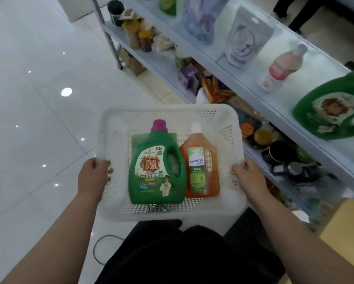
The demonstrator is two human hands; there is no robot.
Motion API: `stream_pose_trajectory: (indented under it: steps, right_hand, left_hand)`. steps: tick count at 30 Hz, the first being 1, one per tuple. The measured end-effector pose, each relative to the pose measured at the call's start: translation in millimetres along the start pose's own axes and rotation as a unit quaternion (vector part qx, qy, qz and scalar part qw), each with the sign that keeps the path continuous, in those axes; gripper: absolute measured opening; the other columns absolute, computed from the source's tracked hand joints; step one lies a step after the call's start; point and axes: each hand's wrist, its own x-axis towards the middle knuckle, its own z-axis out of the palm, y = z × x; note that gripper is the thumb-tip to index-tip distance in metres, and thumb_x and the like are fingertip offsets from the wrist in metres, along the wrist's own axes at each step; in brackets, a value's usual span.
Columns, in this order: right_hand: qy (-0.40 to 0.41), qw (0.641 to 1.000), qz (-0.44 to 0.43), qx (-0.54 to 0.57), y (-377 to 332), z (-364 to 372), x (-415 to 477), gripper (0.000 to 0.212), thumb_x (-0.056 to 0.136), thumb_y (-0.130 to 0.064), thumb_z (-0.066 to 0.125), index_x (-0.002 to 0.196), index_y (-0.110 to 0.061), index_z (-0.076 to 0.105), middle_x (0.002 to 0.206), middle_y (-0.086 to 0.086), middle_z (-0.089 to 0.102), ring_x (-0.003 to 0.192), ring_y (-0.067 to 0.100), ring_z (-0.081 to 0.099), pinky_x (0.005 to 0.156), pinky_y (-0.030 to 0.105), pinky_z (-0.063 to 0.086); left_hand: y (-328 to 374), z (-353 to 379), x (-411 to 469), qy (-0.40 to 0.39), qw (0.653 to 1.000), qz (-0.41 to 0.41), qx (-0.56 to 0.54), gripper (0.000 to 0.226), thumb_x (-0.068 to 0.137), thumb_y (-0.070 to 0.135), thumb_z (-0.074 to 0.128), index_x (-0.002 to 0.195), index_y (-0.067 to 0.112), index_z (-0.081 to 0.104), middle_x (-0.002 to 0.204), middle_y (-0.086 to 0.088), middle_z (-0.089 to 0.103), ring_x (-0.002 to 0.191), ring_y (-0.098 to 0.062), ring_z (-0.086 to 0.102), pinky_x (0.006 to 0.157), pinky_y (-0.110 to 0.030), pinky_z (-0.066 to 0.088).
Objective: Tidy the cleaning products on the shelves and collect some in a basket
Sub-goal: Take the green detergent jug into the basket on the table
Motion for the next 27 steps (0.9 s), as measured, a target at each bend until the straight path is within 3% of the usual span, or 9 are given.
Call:
stream_pose_trajectory:
  steps: [5,7,9,11,14,18,20,23,27]
  right_hand:
    - [-0.061,0.995,-0.040,-0.067,-68,57,44,0.034,0.081,-0.041,0.058,0.105,-0.018,0.064,0.101,0.006,0.071,0.092,0.027,0.069,0.084,0.048,0.057]
    - [-0.074,0.990,-0.058,-0.102,-91,79,63,0.032,0.081,-0.038,0.059,0.099,-0.012,0.063,0.093,0.011,0.069,0.086,0.029,0.068,0.074,0.043,0.052]
    - [-0.087,0.987,-0.068,-0.120,-112,102,85,0.027,0.084,-0.032,0.062,0.095,-0.008,0.060,0.090,0.013,0.066,0.080,0.028,0.065,0.064,0.036,0.044]
    - [-0.111,0.981,-0.073,-0.141,-127,124,109,0.022,0.088,-0.030,0.063,0.097,-0.011,0.058,0.090,0.005,0.064,0.080,0.021,0.061,0.060,0.031,0.039]
    - [-0.152,0.970,-0.078,-0.172,-142,154,146,0.015,0.091,-0.029,0.063,0.100,-0.019,0.056,0.088,-0.003,0.057,0.079,0.022,0.057,0.060,0.029,0.037]
    - [-0.195,0.952,-0.084,-0.221,-145,195,196,0.018,0.091,-0.025,0.060,0.078,-0.019,0.050,0.073,0.000,0.051,0.064,0.018,0.046,0.055,0.033,0.030]
    - [-0.216,0.942,-0.081,-0.245,-138,215,224,0.018,0.091,-0.023,0.060,0.075,-0.020,0.051,0.071,0.000,0.053,0.063,0.017,0.047,0.056,0.033,0.030]
    - [-0.238,0.933,-0.061,-0.264,-122,252,267,0.014,0.090,-0.020,0.060,0.076,-0.020,0.055,0.073,0.000,0.057,0.065,0.018,0.050,0.058,0.033,0.033]
    - [-0.261,0.919,-0.029,-0.294,-85,315,332,0.016,0.090,-0.017,0.059,0.074,-0.021,0.055,0.077,0.001,0.061,0.069,0.020,0.055,0.059,0.031,0.036]
  left_hand:
    - [-27,-32,32,0.047,0.996,-0.062,-0.049,0.025,0.093,0.026,0.059,0.104,0.005,0.066,0.098,-0.017,0.073,0.081,-0.029,0.068,0.069,-0.039,0.053]
    - [-37,-43,40,0.072,0.992,-0.086,-0.060,0.026,0.092,0.028,0.060,0.102,0.004,0.064,0.099,-0.019,0.071,0.078,-0.028,0.065,0.066,-0.036,0.051]
    - [-46,-49,48,0.089,0.987,-0.113,-0.073,0.028,0.090,0.032,0.061,0.104,0.008,0.063,0.101,-0.018,0.070,0.085,-0.030,0.067,0.073,-0.043,0.055]
    - [-57,-48,55,0.101,0.981,-0.147,-0.082,0.030,0.088,0.035,0.062,0.107,0.012,0.063,0.104,-0.015,0.070,0.091,-0.033,0.069,0.079,-0.048,0.057]
    - [-74,-40,65,0.113,0.970,-0.199,-0.085,0.041,0.081,0.043,0.060,0.113,0.018,0.063,0.106,-0.010,0.070,0.094,-0.031,0.068,0.077,-0.042,0.055]
    - [-100,-16,76,0.126,0.953,-0.261,-0.087,0.034,0.076,0.047,0.057,0.099,0.023,0.065,0.102,-0.003,0.068,0.095,-0.029,0.064,0.076,-0.041,0.051]
    - [-116,2,87,0.129,0.946,-0.283,-0.095,0.032,0.075,0.044,0.057,0.096,0.021,0.065,0.102,-0.004,0.069,0.097,-0.030,0.065,0.084,-0.044,0.053]
    - [-151,33,113,0.123,0.936,-0.311,-0.113,0.038,0.077,0.039,0.057,0.104,0.014,0.067,0.107,-0.012,0.070,0.103,-0.037,0.066,0.096,-0.054,0.052]
    - [-212,81,168,0.108,0.926,-0.339,-0.129,0.037,0.087,0.032,0.058,0.118,0.013,0.065,0.119,-0.014,0.068,0.109,-0.037,0.064,0.103,-0.056,0.050]
